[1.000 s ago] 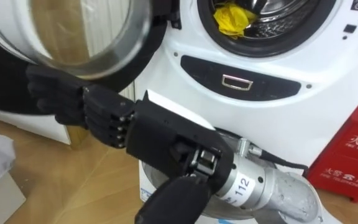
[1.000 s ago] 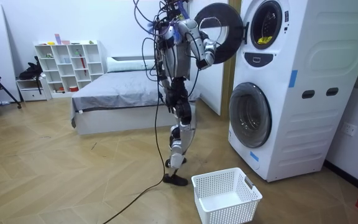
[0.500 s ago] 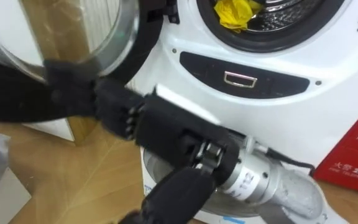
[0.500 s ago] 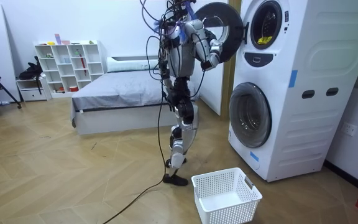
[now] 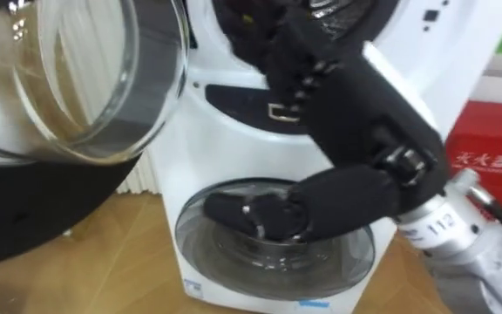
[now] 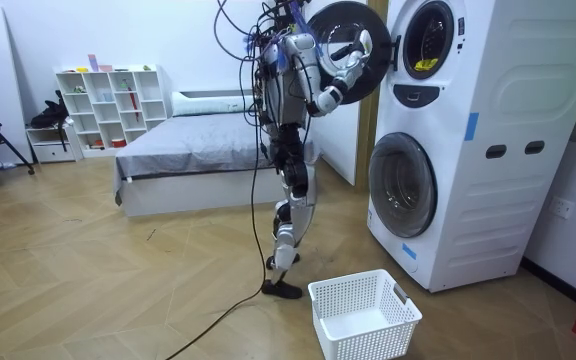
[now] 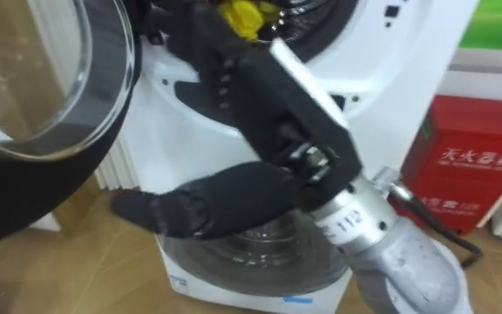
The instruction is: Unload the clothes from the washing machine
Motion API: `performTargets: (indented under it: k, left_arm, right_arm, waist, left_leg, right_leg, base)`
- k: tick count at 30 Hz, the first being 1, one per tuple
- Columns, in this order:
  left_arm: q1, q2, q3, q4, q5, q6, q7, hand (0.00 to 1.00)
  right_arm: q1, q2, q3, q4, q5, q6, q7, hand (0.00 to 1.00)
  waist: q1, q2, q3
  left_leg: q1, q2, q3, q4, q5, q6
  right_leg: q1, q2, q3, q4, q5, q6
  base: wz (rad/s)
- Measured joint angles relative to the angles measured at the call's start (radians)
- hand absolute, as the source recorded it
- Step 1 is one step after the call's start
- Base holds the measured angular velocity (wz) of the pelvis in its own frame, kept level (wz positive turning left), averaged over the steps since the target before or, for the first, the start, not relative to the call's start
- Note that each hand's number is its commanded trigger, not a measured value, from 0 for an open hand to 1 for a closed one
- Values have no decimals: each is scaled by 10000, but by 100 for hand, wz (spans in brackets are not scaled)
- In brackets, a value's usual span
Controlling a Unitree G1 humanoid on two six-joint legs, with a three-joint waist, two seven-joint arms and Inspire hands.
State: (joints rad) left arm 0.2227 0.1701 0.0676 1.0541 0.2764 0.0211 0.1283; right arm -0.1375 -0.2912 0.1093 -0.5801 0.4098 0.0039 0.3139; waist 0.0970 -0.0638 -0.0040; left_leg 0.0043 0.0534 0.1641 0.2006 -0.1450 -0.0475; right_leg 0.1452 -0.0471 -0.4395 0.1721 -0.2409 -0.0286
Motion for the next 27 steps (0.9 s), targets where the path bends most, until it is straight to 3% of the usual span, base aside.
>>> performTargets:
  k: [2,10,16,22,27]
  left_arm:
    - [-29,0,-9,-1,0,0,2,0]
    - [93,1,-19,28,0,3,2,0]
    - [148,-3,-23,34,14,10,1,0]
    - [46,-6,35,-9,230,125,-1,0]
    - [-145,-7,61,-50,300,246,0,0]
  right_arm:
    - [1,-2,-184,0,-2,-6,-164,0]
    - [18,-3,-240,0,-1,-7,-323,0]
    - [495,-4,-663,-7,-76,-10,-580,0]
    - [622,82,-685,341,-1521,-9,-763,0]
    - [587,131,-594,932,-1832,0,-920,0]
  waist:
    - [-197,-2,-1]
    - [-401,-53,-29]
    - [-400,-57,-31]
    - [-399,19,16]
    - [-304,44,43]
  left_leg:
    - [-13,2,1,45,-15,22]
    - [98,-81,10,42,-45,75]
    - [169,-138,61,27,-109,141]
    - [159,-130,267,44,-151,180]
    - [170,-104,304,172,-205,190]
  right_leg:
    - [-7,7,96,37,-35,89]
    - [-35,-54,326,131,-73,181]
    - [-51,-106,564,134,-71,185]
    - [-35,-116,711,137,-46,223]
    - [-63,-101,817,147,-41,218]
  base:
    - [0]
    - [0]
    - [-3]
    - [-7]
    - [-4]
